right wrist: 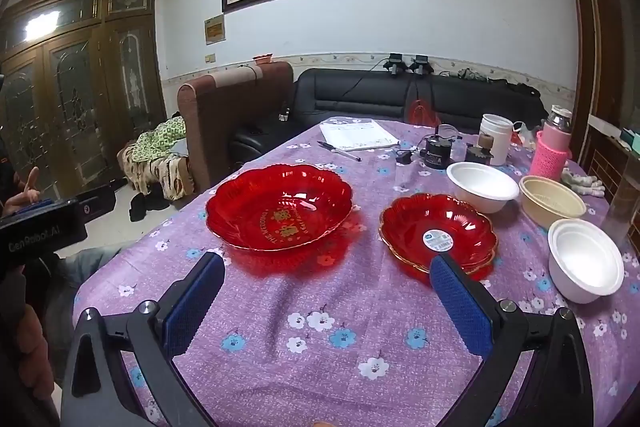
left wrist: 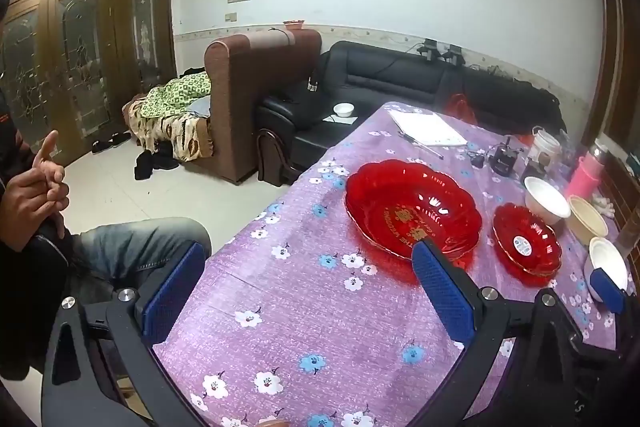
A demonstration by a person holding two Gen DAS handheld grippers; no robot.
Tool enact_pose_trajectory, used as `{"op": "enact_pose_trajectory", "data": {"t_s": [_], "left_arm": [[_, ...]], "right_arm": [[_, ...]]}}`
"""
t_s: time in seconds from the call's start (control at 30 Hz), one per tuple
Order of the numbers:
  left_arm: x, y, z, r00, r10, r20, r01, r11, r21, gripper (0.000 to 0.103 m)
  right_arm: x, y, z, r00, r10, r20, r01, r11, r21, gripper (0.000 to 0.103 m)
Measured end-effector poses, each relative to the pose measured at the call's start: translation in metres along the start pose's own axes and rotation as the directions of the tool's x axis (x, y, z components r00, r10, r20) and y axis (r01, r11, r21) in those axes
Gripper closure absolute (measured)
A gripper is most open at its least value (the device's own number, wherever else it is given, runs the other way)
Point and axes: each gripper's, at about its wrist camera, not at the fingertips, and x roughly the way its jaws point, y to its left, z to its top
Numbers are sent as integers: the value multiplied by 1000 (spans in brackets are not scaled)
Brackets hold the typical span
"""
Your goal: Organize plates and bowls
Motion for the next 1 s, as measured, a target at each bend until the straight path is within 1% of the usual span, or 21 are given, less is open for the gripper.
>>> {"op": "enact_pose_trajectory", "data": {"t_s": [0.3, 0.5, 0.77, 1.0], "left_arm": [[0, -7, 3, 1000, 8, 13, -8, 1000, 17, 0], [3, -5, 4, 1000, 13, 15, -14, 1000, 22, 0], [10, 9, 8, 999, 22, 30, -22, 1000, -6, 0], [22, 24, 13, 999, 31, 35, -29, 999, -38, 0]], "right_arm": [[3, -14, 0, 1000, -4, 2, 4, 999, 38, 0], [7, -18, 2, 1000, 5, -2, -5, 998, 57, 0], [14, -14, 8, 1000, 4, -3, -4, 999, 54, 0], [29, -10, 20, 1000, 5, -13, -4, 998, 56, 0]]}}
